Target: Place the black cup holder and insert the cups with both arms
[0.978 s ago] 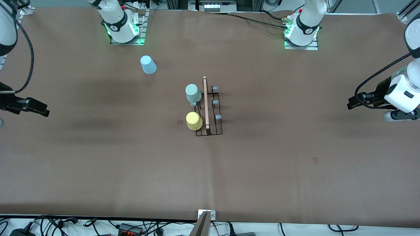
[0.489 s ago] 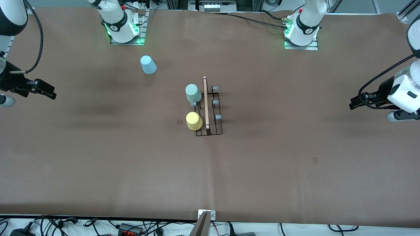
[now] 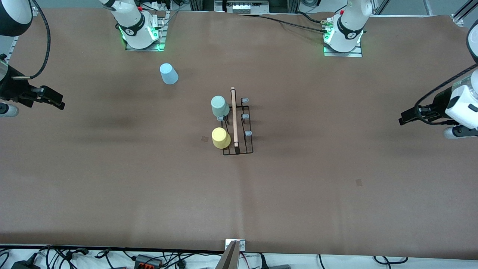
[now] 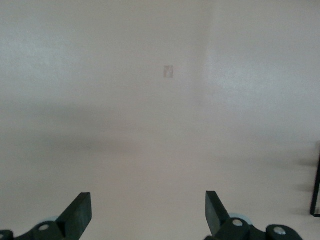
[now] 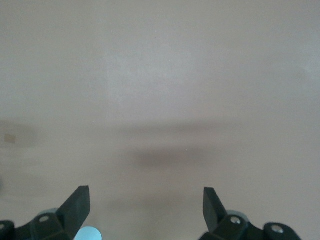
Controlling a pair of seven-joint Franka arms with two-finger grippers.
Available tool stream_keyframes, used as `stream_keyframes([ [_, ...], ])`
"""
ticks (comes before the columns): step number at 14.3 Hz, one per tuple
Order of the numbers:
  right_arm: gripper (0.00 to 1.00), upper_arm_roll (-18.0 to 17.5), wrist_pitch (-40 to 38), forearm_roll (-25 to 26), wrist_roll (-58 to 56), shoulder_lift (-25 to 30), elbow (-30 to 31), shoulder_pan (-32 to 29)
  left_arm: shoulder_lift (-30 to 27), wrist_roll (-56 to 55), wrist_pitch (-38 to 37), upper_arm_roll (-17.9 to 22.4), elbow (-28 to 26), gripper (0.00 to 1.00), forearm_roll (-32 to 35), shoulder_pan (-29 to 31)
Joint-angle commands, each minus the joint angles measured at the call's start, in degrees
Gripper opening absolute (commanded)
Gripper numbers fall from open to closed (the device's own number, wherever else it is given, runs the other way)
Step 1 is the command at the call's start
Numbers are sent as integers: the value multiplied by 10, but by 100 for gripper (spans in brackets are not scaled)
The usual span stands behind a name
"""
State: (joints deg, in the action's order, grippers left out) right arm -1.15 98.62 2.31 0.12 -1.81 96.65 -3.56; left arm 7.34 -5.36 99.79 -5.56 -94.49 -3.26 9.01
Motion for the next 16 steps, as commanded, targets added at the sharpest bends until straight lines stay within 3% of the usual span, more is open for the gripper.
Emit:
stream_keyframes([
  [1, 100, 9, -14, -8, -36, 14, 5, -2, 7, 14, -8, -2, 11, 100, -18, 14],
  [3, 100, 9, -13, -8, -30, 14, 6, -2, 19, 86, -8, -2, 11, 100, -21, 28],
  [6, 100, 9, -15, -8, -28, 19, 9, 0, 51, 210, -6, -2, 12, 100, -116, 101],
  [7, 100, 9, -18, -8, -28, 25, 11, -1, 52, 207, -3, -11, 13, 100, -121, 106],
  [10, 100, 9, -17, -9, -28, 24, 10, -1, 58, 121, -19, -10, 69, 100, -41, 58],
  [16, 100, 9, -18, -13, -28, 20, 6, -2, 51, 2, -64, -26, 76, 100, 5, 33],
])
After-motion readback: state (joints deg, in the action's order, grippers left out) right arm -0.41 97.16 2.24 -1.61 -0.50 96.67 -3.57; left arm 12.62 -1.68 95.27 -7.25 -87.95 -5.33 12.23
